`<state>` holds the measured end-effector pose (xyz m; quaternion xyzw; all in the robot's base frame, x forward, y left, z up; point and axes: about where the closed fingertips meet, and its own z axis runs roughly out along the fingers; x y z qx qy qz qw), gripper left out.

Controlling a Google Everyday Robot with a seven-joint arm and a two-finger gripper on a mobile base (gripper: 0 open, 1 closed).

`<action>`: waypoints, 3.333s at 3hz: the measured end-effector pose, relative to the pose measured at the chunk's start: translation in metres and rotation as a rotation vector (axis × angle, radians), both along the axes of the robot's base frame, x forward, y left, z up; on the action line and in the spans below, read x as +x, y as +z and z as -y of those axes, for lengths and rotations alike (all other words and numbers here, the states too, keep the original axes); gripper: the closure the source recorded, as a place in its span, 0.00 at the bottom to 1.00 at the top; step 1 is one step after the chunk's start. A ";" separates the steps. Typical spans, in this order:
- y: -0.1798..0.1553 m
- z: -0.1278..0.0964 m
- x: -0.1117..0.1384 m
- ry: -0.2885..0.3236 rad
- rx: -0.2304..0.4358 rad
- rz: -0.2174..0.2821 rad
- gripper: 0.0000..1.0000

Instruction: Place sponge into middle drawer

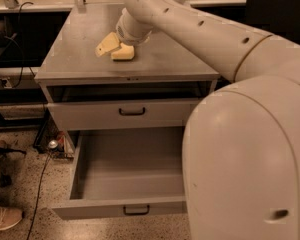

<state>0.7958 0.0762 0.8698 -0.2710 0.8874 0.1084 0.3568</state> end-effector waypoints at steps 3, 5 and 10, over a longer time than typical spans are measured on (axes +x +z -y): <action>-0.038 -0.019 0.025 -0.043 -0.027 -0.040 0.18; -0.029 0.002 0.027 -0.087 -0.002 -0.024 0.64; 0.006 0.106 -0.172 0.165 -0.040 -0.274 1.00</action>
Offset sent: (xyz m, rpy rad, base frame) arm 0.0263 0.0241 -0.0423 -0.0353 0.0566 -0.0295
